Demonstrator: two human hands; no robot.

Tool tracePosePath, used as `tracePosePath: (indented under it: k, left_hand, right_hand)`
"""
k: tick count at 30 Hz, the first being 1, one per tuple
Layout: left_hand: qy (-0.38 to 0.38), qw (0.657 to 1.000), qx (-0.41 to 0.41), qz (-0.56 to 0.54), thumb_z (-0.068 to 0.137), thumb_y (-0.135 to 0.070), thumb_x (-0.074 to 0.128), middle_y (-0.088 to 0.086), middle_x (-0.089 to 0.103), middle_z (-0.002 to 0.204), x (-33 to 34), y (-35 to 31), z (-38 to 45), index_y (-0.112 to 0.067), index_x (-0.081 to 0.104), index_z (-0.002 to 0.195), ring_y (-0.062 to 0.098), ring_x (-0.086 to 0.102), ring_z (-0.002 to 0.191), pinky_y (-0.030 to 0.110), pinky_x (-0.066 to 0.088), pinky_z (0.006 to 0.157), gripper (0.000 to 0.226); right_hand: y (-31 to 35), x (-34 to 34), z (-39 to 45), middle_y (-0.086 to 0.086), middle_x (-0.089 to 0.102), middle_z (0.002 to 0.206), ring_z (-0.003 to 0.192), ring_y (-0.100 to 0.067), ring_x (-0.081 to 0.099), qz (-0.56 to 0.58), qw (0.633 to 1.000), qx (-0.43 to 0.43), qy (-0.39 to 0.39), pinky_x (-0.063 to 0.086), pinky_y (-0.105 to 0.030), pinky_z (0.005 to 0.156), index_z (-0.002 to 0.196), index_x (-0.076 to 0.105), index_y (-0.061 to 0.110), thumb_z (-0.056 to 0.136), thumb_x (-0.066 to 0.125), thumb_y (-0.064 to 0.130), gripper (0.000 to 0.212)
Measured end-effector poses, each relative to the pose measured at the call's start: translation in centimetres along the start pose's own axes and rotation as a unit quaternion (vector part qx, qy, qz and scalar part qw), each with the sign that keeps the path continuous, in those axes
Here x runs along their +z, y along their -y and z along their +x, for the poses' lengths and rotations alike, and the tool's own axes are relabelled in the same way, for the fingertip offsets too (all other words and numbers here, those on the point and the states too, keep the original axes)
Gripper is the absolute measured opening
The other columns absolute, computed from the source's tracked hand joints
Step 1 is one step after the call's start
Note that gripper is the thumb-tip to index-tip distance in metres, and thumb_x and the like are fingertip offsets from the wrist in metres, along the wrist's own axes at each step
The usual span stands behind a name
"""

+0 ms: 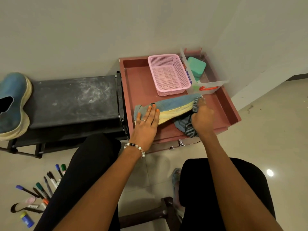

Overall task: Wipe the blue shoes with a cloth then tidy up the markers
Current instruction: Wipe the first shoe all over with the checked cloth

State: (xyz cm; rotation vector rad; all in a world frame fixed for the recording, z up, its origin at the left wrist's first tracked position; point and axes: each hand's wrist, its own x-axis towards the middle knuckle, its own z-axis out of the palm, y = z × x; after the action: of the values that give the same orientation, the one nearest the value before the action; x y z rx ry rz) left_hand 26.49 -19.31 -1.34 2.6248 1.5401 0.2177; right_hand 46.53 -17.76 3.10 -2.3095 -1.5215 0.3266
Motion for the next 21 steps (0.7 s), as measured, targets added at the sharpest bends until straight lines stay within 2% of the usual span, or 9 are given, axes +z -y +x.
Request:
tracePosePath:
  k: [3,6,8,10,12,14,16,18,21]
  left_hand:
    - [0.047,0.998,-0.027,-0.023,0.082,0.011,0.051,0.013,-0.005,0.159,-0.5,0.1,0.5,-0.003,0.001,0.151,0.027,-0.002,0.147,0.053,0.008,0.117,0.087]
    - [0.051,0.997,-0.044,-0.033,0.081,0.011,0.053,0.01,-0.009,0.16,-0.5,0.4,0.9,-0.005,-0.003,0.151,0.025,-0.006,0.147,0.052,0.006,0.118,0.091]
    - [0.043,0.997,-0.044,-0.039,0.079,0.013,0.055,0.011,-0.003,0.16,-0.2,0.6,1.1,-0.004,0.001,0.151,0.026,-0.001,0.148,0.053,0.009,0.117,0.092]
    - [0.016,0.999,-0.03,-0.039,0.072,0.016,0.061,0.015,0.013,0.158,0.3,0.8,1.0,-0.001,0.016,0.15,0.03,0.015,0.146,0.057,0.016,0.115,0.091]
    - [-0.002,1.0,-0.006,-0.026,0.059,0.017,0.068,0.019,0.031,0.151,0.9,0.9,0.7,0.002,0.032,0.144,0.034,0.033,0.138,0.059,0.025,0.108,0.093]
    - [-0.021,1.0,0.018,-0.012,0.048,0.017,0.073,0.021,0.042,0.144,1.1,0.8,0.5,0.005,0.043,0.138,0.036,0.045,0.13,0.06,0.033,0.101,0.095]
    - [-0.034,0.999,0.036,-0.003,0.04,0.018,0.074,0.021,0.046,0.141,1.0,0.5,0.2,0.005,0.047,0.135,0.036,0.049,0.127,0.061,0.037,0.097,0.1]
    - [-0.039,0.998,0.043,-0.004,0.037,0.02,0.071,0.02,0.046,0.142,0.9,0.0,-0.3,0.005,0.046,0.135,0.035,0.049,0.127,0.061,0.04,0.098,0.102]
    - [-0.041,0.998,0.038,-0.009,0.048,0.019,0.066,0.02,0.043,0.144,1.0,-0.4,-0.7,0.005,0.044,0.137,0.034,0.047,0.129,0.059,0.039,0.101,0.092]
  right_hand:
    - [3.3,1.4,-2.7,-0.024,0.02,0.153,0.143,-0.037,0.015,-0.075,0.992,-0.088,0.05,0.013,-0.04,0.118,0.144,0.027,-0.004,0.079,0.054,-0.001,0.07]
    - [4.8,2.9,-3.6,-0.019,0.009,0.157,0.146,-0.033,0.0,-0.147,0.977,-0.136,0.075,0.002,-0.042,0.119,0.148,0.016,0.0,0.086,0.046,0.003,0.069]
    - [4.2,2.4,-2.3,-0.015,0.013,0.157,0.146,-0.03,0.004,-0.165,0.975,-0.138,0.052,0.001,-0.043,0.118,0.148,0.018,0.003,0.088,0.046,0.002,0.067]
    - [2.8,1.8,-0.3,-0.014,0.021,0.155,0.145,-0.029,0.011,-0.156,0.98,-0.12,0.029,0.005,-0.043,0.117,0.147,0.024,0.004,0.085,0.047,-0.002,0.067]
    - [1.5,1.1,1.6,-0.017,0.032,0.15,0.142,-0.031,0.023,-0.136,0.987,-0.078,0.019,0.016,-0.043,0.115,0.143,0.031,0.002,0.082,0.047,-0.004,0.063]
    - [0.2,0.4,2.9,-0.022,0.046,0.138,0.131,-0.036,0.04,-0.092,0.995,-0.034,0.004,0.03,-0.042,0.107,0.136,0.042,-0.001,0.083,0.045,-0.005,0.053]
    - [-1.0,-0.5,3.6,-0.027,0.057,0.121,0.114,-0.043,0.052,-0.043,0.999,0.014,-0.005,0.038,-0.042,0.096,0.122,0.054,-0.005,0.085,0.043,-0.005,0.038]
    - [-1.9,-1.2,3.6,-0.03,0.06,0.111,0.106,-0.046,0.054,-0.024,0.999,0.047,0.008,0.04,-0.043,0.091,0.113,0.059,-0.007,0.087,0.043,-0.004,0.031]
    - [-1.7,-0.9,2.9,-0.027,0.058,0.118,0.108,-0.045,0.053,-0.043,0.999,0.013,0.024,0.04,-0.042,0.092,0.12,0.054,-0.006,0.087,0.042,-0.002,0.035]
